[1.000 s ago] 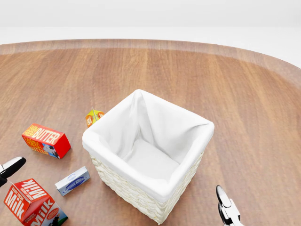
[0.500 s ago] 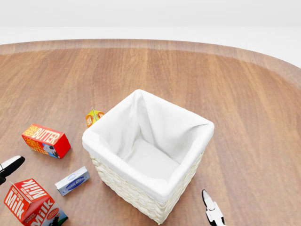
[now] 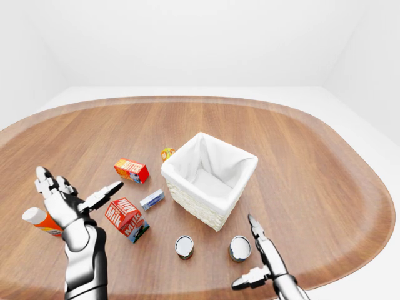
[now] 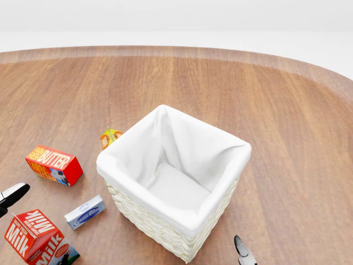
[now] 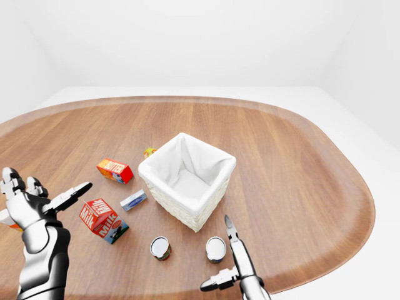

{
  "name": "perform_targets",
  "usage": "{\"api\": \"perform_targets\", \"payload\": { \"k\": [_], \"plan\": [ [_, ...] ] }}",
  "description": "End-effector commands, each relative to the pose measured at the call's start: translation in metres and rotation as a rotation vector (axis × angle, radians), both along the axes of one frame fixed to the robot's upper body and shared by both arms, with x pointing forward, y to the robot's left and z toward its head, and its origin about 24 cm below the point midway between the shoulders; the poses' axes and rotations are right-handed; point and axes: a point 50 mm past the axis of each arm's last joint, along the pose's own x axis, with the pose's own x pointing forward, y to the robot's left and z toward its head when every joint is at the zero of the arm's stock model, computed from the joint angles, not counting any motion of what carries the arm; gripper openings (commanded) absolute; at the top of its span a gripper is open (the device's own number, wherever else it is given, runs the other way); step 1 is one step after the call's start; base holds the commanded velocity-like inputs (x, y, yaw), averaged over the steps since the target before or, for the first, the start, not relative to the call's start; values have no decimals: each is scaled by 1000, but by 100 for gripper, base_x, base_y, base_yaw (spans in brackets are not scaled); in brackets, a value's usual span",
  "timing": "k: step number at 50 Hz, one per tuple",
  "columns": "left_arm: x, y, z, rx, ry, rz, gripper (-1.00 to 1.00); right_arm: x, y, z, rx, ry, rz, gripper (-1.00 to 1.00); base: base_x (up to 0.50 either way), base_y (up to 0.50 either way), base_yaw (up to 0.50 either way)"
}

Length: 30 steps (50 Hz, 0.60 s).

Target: Pick up the alphabet soup, and put it in the basket.

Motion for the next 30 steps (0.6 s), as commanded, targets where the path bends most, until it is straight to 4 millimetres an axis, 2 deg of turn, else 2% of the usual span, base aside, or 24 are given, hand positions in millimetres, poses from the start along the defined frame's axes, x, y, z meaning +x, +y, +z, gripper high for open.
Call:
{"api": "perform_targets", "payload": {
  "k": [1, 8, 30],
  "plan": [
    [-2, 0, 4, 9, -16, 3, 100, 3, -1, -10, -3, 36, -8, 100, 0, 0, 0],
    [-4, -1, 8, 16, -35, 4, 100, 8, 0, -9, 0, 24, -1, 100, 0, 0, 0],
    [3, 1, -3, 0, 15, 1, 100, 16, 0, -10, 2, 19, 1, 100, 0, 0, 0]
  ]
}}
